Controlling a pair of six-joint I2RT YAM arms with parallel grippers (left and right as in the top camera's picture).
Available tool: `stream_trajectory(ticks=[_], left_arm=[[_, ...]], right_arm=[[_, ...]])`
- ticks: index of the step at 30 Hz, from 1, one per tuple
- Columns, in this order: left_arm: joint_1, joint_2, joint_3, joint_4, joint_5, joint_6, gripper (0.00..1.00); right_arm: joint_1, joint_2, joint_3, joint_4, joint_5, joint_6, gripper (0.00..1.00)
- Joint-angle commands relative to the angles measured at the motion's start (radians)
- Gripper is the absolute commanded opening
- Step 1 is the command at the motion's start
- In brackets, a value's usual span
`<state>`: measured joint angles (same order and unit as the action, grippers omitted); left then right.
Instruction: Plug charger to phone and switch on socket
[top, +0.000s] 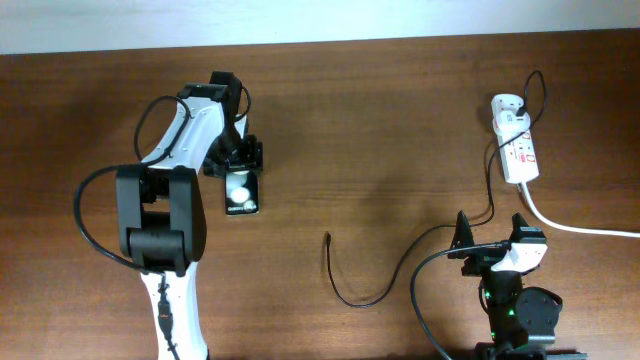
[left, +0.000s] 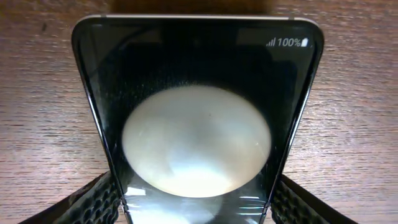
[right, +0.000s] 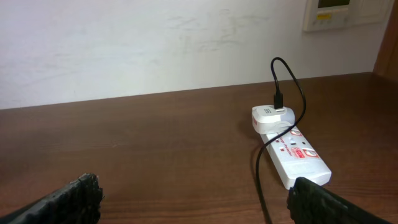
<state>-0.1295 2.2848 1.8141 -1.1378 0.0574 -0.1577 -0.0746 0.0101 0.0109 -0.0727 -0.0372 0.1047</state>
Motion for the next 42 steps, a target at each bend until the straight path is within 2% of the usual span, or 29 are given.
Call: stream_trajectory(ticks=[1, 4, 11, 12, 19, 20, 21, 22, 24, 39, 42], left_arm=[[0.002, 0.011, 0.026, 0.004, 0.009, 0.002, 0.00], [0.002, 0.011, 0.026, 0.020, -0.065, 0.002, 0.00], [0.001, 0.021, 0.019, 0.116, -0.065, 0.002, 0.00], [0.001, 0.033, 0.019, 0.116, -0.065, 0.002, 0.03], [-0.002, 0.066, 0.019, 0.112, -0.064, 0.002, 0.09], [-0.002, 0.066, 0.019, 0.111, -0.064, 0.002, 0.16], [-0.002, 0.066, 0.019, 0.111, -0.061, 0.002, 0.30], [-0.003, 0.066, 0.019, 0.106, -0.061, 0.002, 0.50], [-0.002, 0.066, 0.019, 0.100, -0.061, 0.002, 0.99], [-0.007, 0.066, 0.019, 0.004, -0.054, 0.002, 0.99], [-0.005, 0.066, 0.019, 0.037, -0.103, 0.002, 0.99]], right_arm=[[0.010, -0.006, -0.005, -0.006, 0.008, 0.005, 0.99], [0.010, -0.006, -0.005, -0.006, 0.008, 0.005, 0.99], [0.010, -0.006, -0.005, -0.006, 0.008, 0.005, 0.99], [0.010, -0.006, -0.005, -0.006, 0.008, 0.005, 0.99], [0.010, -0.006, -0.005, -0.006, 0.008, 0.005, 0.99], [0.010, -0.006, -0.005, -0.006, 0.008, 0.005, 0.99], [0.010, -0.006, -0.005, -0.006, 0.008, 0.005, 0.99], [0.010, -0.006, -0.005, -0.006, 0.008, 0.005, 0.99], [0.010, -0.006, -0.005, -0.006, 0.008, 0.005, 0.99], [0.010, -0.006, -0.005, -0.006, 0.008, 0.005, 0.99], [0.010, -0.006, -0.005, -0.006, 0.008, 0.005, 0.99]])
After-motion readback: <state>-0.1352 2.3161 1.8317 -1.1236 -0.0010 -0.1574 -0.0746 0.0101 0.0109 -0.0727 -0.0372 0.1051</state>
